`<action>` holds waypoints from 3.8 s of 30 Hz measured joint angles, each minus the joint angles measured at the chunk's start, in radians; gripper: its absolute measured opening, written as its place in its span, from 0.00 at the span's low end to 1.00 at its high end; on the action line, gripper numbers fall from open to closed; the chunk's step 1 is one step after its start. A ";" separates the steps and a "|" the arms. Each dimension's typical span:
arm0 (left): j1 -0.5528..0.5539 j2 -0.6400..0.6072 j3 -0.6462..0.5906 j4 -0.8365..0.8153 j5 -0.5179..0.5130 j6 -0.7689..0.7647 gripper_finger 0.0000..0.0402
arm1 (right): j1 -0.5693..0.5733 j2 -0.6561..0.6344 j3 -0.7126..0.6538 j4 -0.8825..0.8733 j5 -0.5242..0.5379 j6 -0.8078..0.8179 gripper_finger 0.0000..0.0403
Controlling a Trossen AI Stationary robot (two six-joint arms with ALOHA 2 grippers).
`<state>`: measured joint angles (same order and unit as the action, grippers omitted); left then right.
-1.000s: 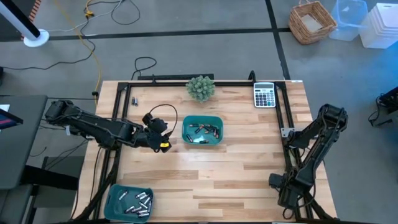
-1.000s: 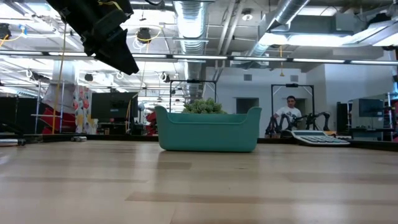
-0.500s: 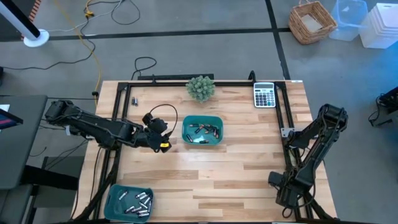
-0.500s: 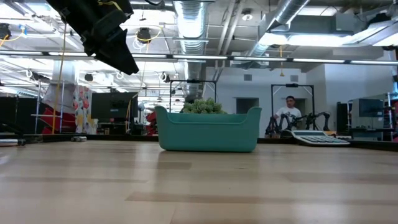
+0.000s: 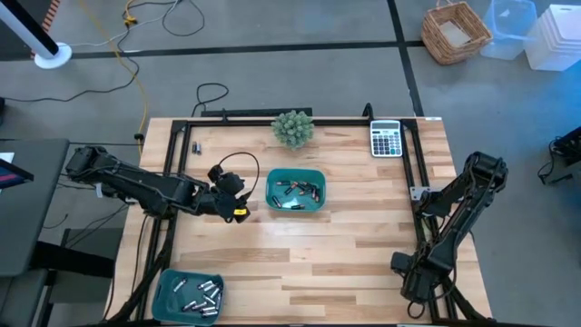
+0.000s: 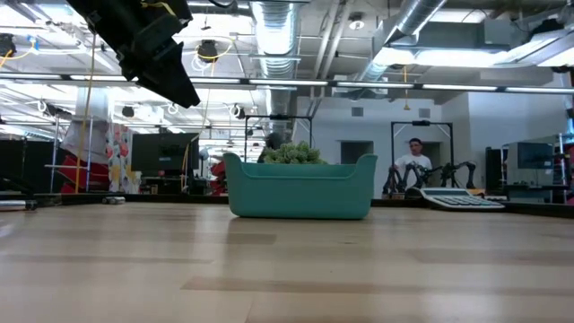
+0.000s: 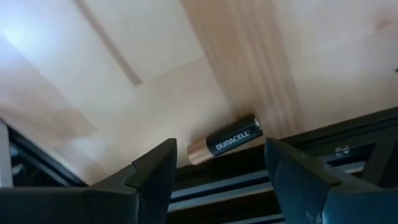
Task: Sort batteries
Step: Put the black battery into the green bin
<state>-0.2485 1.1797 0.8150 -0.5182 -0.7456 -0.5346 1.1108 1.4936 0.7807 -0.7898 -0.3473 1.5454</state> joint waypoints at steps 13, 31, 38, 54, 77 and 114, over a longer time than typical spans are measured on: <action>0.000 0.000 0.000 -0.007 0.000 -0.001 0.49 | -0.072 0.000 -0.003 -0.104 -0.049 -0.282 0.65; 0.000 0.000 0.000 -0.006 0.000 -0.035 0.49 | -0.512 0.001 -0.002 0.113 -0.001 -0.502 0.65; 0.000 0.000 0.000 0.011 0.000 -0.030 0.49 | -0.644 0.001 0.001 0.256 -0.032 -0.610 0.65; -0.037 0.000 0.000 0.014 -0.020 -0.061 0.49 | -0.243 0.000 0.042 -0.094 -0.062 -0.650 0.87; -0.037 0.000 0.000 0.014 -0.024 -0.060 0.49 | -0.064 0.113 0.073 -0.138 0.018 -0.417 0.96; -0.037 0.000 0.000 0.014 -0.027 -0.064 0.49 | -0.035 0.228 0.108 -0.067 -0.001 -0.362 0.72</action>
<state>-0.2859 1.1797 0.8146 -0.5037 -0.7727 -0.5983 1.0755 1.7214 0.8883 -0.8564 -0.3481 1.1835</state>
